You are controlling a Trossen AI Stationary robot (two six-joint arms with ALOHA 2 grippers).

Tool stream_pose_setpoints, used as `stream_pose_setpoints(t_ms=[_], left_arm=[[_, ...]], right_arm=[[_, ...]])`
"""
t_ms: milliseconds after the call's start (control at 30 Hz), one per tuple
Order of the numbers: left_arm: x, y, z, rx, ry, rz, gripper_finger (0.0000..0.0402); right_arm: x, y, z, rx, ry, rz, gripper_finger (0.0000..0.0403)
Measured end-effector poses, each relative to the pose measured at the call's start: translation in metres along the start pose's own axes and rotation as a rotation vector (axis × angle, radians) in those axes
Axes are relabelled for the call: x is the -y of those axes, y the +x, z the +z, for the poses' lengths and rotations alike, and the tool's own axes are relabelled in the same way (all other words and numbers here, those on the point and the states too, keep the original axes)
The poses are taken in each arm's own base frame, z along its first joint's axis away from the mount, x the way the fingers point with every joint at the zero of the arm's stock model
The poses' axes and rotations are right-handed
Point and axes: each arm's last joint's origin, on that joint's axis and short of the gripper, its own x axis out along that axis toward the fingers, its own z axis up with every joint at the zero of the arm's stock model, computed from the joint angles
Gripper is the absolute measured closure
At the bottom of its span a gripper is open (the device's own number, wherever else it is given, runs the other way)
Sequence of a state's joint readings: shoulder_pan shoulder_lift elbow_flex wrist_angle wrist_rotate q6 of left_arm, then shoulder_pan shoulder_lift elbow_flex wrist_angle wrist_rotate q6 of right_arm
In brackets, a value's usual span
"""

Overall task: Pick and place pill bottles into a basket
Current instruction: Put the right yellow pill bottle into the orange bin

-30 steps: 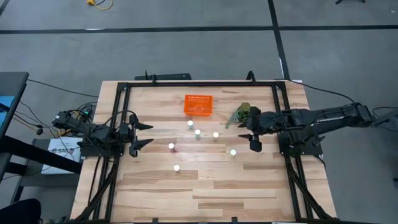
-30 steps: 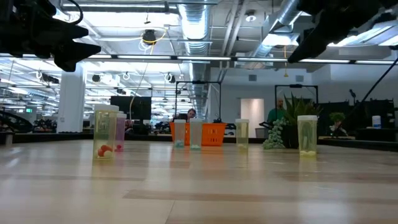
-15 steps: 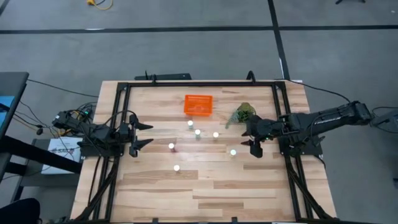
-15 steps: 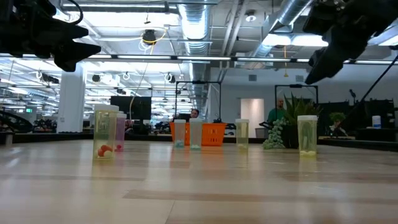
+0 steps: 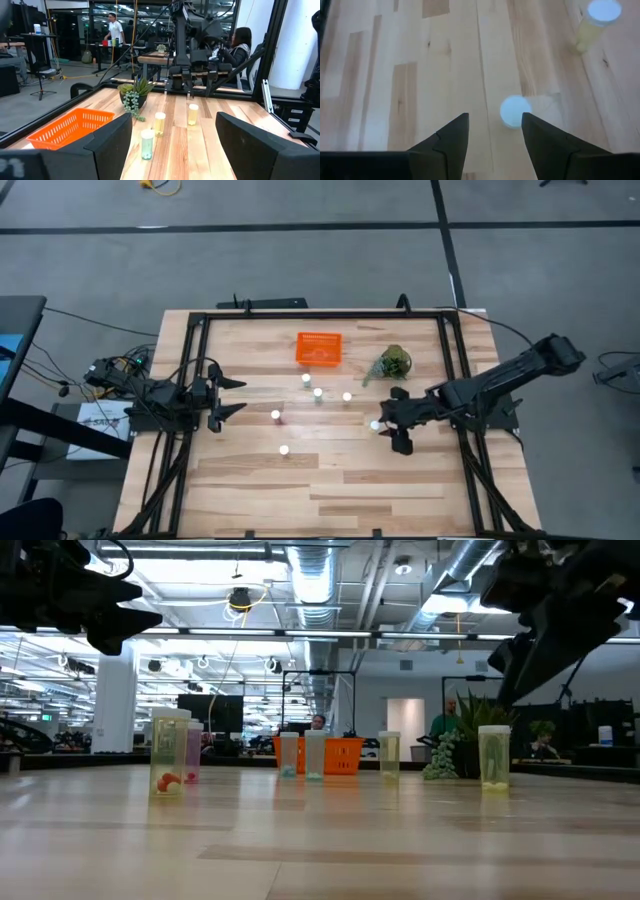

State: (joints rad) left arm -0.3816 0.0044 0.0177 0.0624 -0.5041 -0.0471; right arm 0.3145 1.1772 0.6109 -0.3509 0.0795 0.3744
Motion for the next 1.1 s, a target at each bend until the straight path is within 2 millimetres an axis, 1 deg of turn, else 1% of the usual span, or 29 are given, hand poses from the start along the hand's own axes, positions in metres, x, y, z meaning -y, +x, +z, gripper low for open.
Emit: stream_pose_setpoints(t_ms=[200,400,967,1100], left_arm=[[0.000,0.000,0.000,0.000,0.000,0.000,0.0125],[0.000,0.000,0.000,0.000,0.000,0.000,0.0125],[0.000,0.000,0.000,0.000,0.000,0.000,0.0125],[0.000,0.000,0.000,0.000,0.000,0.000,0.0125]], right_arm=[[0.003,0.012,0.001,-0.010,0.011,-0.040,0.0225],[0.009,0.019,0.002,-0.024,0.023,-0.062,0.0219],[0.010,0.019,0.003,-0.022,0.072,-0.061,0.0194],[0.010,0.028,-0.001,-0.066,0.077,-0.071,0.0187]])
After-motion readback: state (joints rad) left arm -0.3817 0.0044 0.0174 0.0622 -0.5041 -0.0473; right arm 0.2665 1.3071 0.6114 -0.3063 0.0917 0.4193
